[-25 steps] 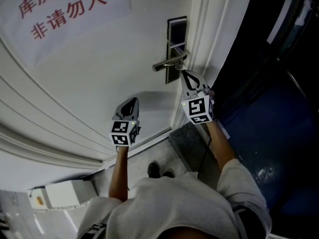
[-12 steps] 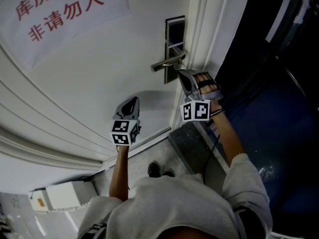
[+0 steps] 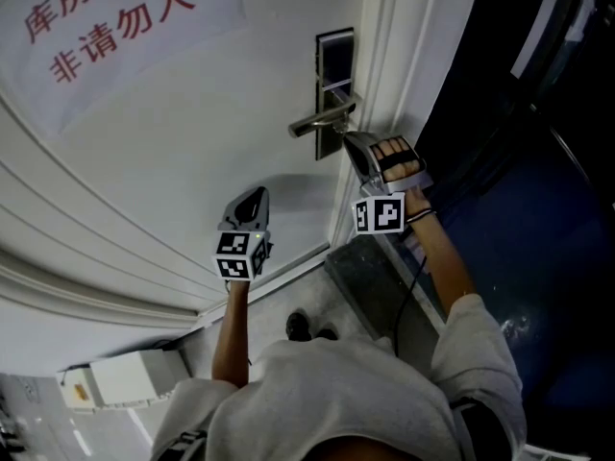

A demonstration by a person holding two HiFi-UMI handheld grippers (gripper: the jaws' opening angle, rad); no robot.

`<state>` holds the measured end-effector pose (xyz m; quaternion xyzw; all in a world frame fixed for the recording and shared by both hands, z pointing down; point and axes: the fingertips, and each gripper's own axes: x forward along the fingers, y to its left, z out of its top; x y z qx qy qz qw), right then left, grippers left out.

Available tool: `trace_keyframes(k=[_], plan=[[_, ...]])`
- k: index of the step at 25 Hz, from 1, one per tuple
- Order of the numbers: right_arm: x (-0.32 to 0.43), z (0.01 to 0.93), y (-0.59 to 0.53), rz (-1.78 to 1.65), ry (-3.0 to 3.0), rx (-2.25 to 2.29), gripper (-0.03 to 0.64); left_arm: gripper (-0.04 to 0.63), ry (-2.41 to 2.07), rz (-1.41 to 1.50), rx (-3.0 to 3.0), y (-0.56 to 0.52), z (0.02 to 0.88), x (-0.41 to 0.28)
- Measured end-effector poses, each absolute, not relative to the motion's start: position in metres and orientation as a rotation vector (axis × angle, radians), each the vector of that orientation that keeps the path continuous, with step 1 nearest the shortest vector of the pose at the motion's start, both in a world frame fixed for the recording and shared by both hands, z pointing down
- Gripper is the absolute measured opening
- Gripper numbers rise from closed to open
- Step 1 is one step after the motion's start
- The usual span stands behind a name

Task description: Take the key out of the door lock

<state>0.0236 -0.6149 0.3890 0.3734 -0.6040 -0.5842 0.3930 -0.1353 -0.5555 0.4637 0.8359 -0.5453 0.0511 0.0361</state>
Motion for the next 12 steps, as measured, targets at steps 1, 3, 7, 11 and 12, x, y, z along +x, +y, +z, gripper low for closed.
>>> trace_keyframes(k=[1, 3, 7, 11, 12], plan=[[0.023, 0.390, -0.615, -1.478, -1.540, 0.943, 0.056, 0.018, -1.673, 0.155, 2.566, -0.556, 0.464, -0.135], [0.021, 0.392, -0.618, -1.467, -1.540, 0.931, 0.183, 0.018, -1.670, 0.156, 2.566, -0.556, 0.464, -0.135], [0.022, 0.393, -0.624, -1.470, -1.511, 0.931, 0.242, 0.018, -1.670, 0.158, 2.570, -0.555, 0.463, -0.135], [0.020, 0.393, -0.631, -1.472, -1.494, 0.938, 0.241, 0.018, -1.678, 0.162, 2.567, -0.554, 0.463, -0.138], [0.019, 0.393, -0.633, -1.472, -1.491, 0.940, 0.241, 0.018, -1.678, 0.165, 2.567, -0.554, 0.464, -0.138]])
